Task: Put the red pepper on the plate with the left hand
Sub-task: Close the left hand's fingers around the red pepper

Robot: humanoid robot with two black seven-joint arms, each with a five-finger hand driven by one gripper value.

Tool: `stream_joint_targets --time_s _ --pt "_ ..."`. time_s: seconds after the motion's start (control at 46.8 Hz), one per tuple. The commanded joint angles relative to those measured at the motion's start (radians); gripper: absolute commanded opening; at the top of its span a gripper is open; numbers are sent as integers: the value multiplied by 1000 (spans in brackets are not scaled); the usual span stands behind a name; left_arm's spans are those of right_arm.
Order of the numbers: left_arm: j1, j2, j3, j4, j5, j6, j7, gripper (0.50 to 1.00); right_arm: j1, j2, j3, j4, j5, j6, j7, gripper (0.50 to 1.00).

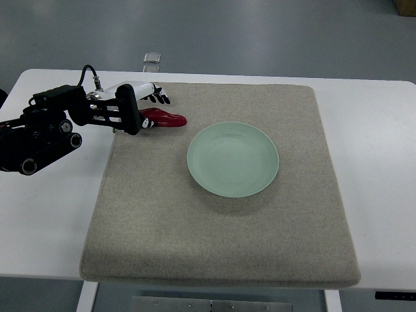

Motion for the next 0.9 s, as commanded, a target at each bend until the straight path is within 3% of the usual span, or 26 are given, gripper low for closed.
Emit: stream_joint_targets --time_s 0.0,0.556,0.706,0.877 --pt "-1 0 26 2 0 3 0 746 0 0 0 0 0 0 0 928" --pt "-1 -13 36 12 0 21 -1 696 0 0 0 0 0 0 -1 928" --pt "-1 -14 36 12 2 21 -1 668 0 0 0 0 0 0 0 928" --pt "-3 -14 34 14 2 21 -1 604 0 0 0 -1 0 0 0 928"
